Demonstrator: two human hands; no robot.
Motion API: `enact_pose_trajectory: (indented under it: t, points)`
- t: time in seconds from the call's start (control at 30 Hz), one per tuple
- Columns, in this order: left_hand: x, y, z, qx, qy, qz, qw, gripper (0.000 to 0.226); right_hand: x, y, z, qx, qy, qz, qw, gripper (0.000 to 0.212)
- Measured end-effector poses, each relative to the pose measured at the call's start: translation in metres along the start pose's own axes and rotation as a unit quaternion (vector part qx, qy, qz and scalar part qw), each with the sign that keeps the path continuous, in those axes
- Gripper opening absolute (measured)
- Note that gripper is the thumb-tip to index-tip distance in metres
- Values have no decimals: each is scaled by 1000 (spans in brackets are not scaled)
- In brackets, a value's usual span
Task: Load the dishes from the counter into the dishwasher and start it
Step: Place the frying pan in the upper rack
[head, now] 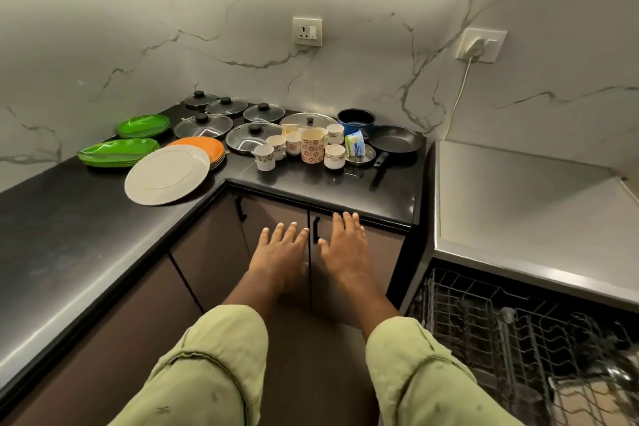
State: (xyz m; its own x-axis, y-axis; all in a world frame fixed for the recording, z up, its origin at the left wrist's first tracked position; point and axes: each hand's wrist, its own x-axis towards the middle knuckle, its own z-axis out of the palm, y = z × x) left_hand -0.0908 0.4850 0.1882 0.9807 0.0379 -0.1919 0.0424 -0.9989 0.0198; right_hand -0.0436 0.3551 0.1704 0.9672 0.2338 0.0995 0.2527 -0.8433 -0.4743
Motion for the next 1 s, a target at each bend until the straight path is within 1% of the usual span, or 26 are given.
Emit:
enact_pose_trajectory:
  t: [0.2,0.3,0.57,0.67,0.77,0.83,0.93,1.0]
  points:
    - [90,8,-17,-13,-9,41,999,70,78,34,0,-29,6,40,999,67]
    - [121,6,-17,-7,-28,56,998,71,104,51,-1,-48,0,59,997,67]
    - [232,14,-21,3,-43,108,993,79,178,97,-14,-30,10,129,991,64]
    - [280,18,-24,4,-59,141,988,84,212,113,-18,-7,10,173,985,61]
    - [324,22,-25,-9,-78,179,981,87,247,124,-19,62,24,246,967,59]
    - [347,26,-23,-11,-98,209,973,91,267,129,-21,93,33,277,956,58]
    - [379,34,-18,20,-149,253,956,102,297,136,-21,123,67,308,941,50]
    - [397,39,-15,39,-199,267,942,110,313,141,-21,138,81,315,935,42]
